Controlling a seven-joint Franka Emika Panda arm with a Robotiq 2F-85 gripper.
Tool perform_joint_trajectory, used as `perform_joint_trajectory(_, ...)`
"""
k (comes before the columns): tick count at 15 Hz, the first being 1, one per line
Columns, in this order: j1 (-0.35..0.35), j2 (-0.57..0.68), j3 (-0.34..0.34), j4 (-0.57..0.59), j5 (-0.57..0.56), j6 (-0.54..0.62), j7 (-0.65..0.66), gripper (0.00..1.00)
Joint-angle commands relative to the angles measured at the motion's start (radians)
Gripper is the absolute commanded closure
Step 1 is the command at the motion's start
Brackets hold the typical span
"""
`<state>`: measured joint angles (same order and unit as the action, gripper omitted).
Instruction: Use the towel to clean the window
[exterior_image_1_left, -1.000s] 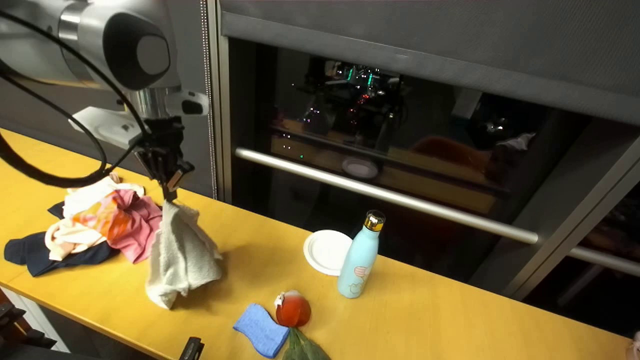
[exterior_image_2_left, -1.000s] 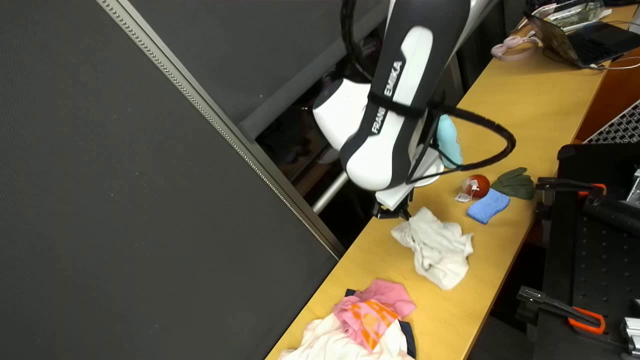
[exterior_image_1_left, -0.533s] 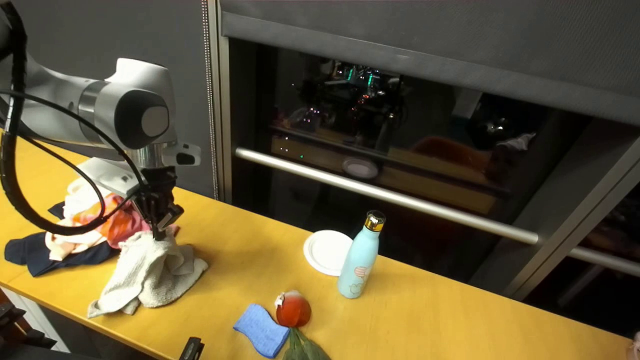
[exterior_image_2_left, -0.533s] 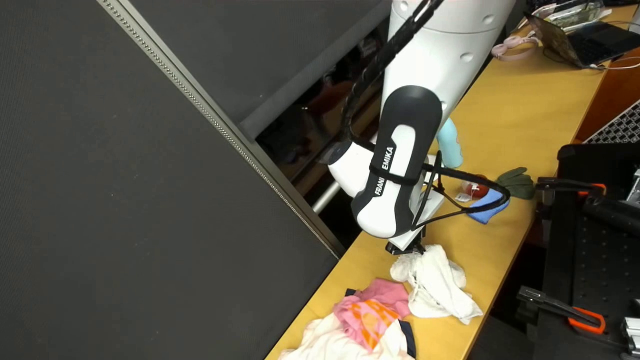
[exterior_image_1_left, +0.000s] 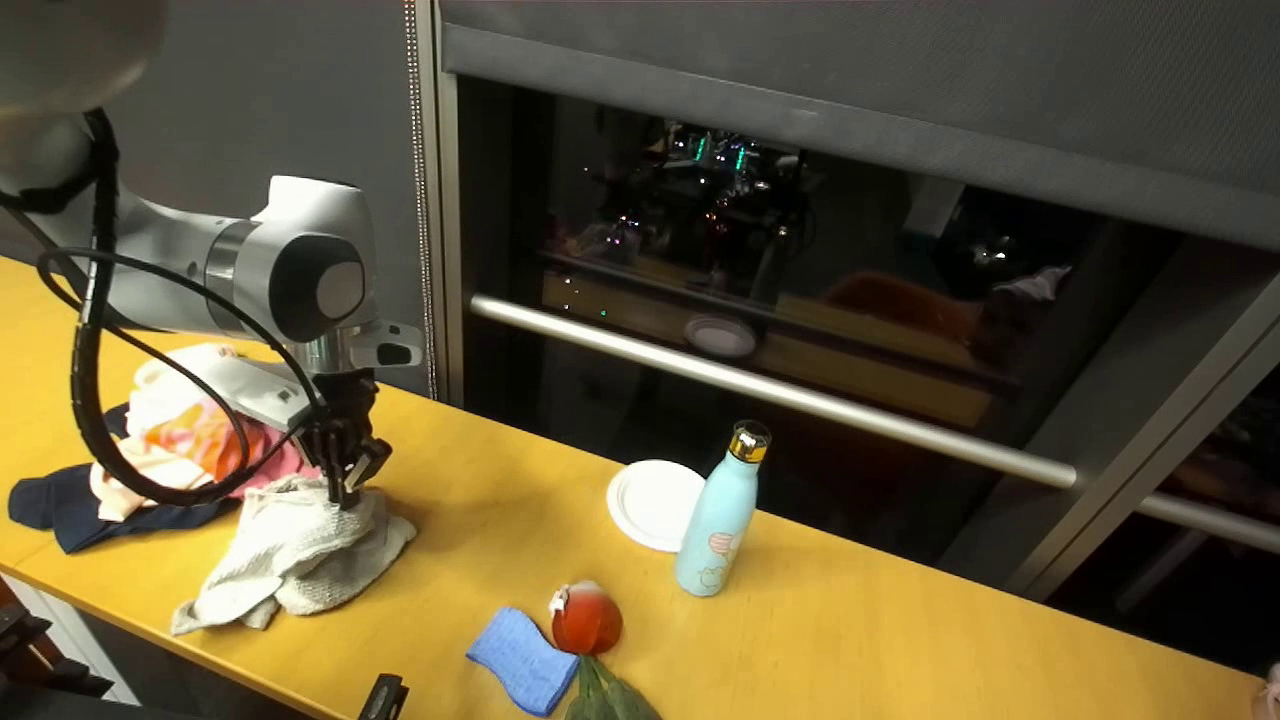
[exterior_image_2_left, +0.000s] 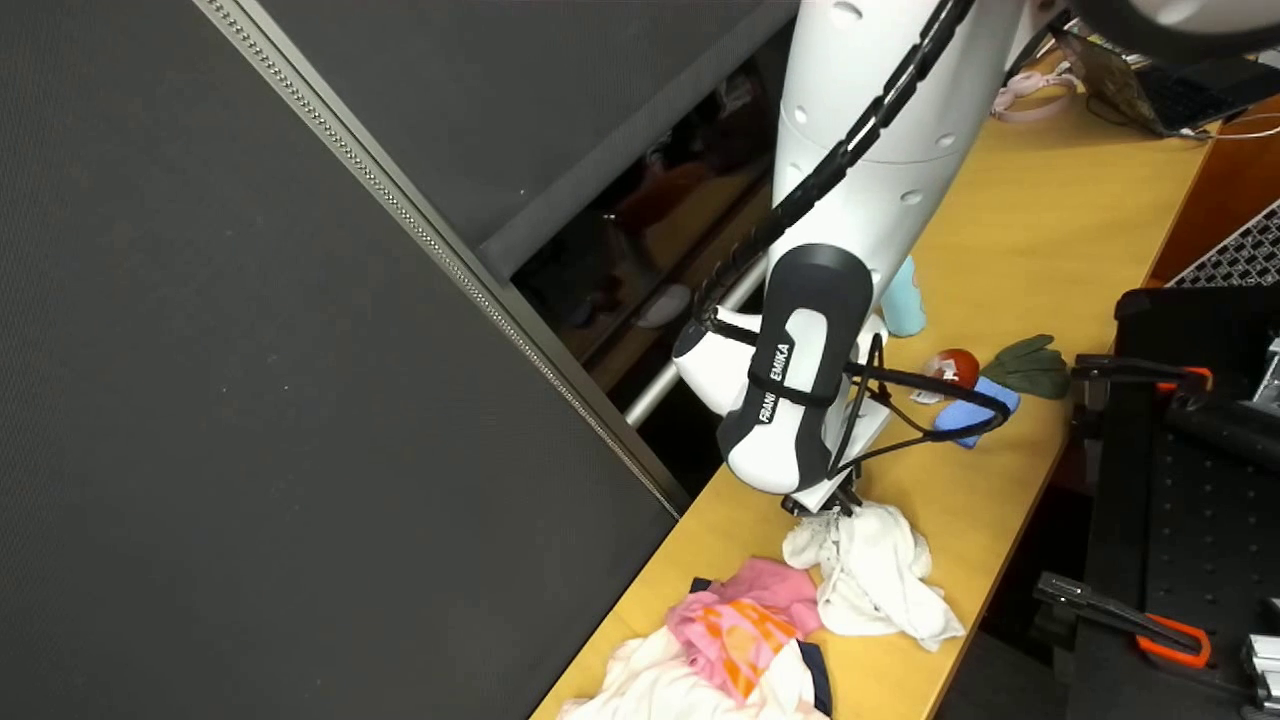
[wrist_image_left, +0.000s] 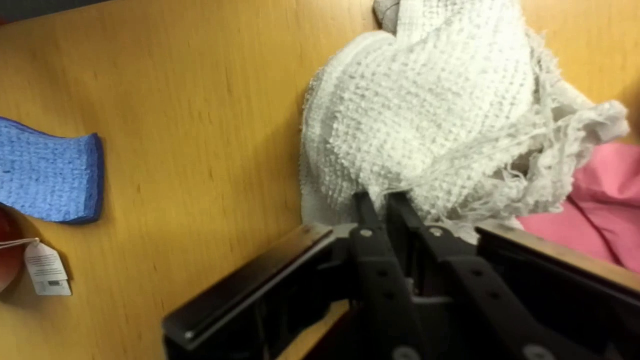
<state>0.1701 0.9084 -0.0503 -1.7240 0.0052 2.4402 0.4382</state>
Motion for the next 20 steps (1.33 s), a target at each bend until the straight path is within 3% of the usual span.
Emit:
perform_joint_trajectory(1, 0.02, -0.01, 0.009, 0.01, 0.023, -0.021, -0.004, 0.53)
perform_joint_trajectory(8, 0.059, 0.042, 0.039, 0.028, 0.039, -0.049, -0.006, 0.02)
perform_joint_trajectory(13, 0.067, 0.056, 0.005, 0.0, 0.031, -0.068, 0.012, 0.0)
perform_joint_trajectory(20, 0.08, 0.152, -0.049, 0.059, 0.016, -0.024, 0.049, 0.0)
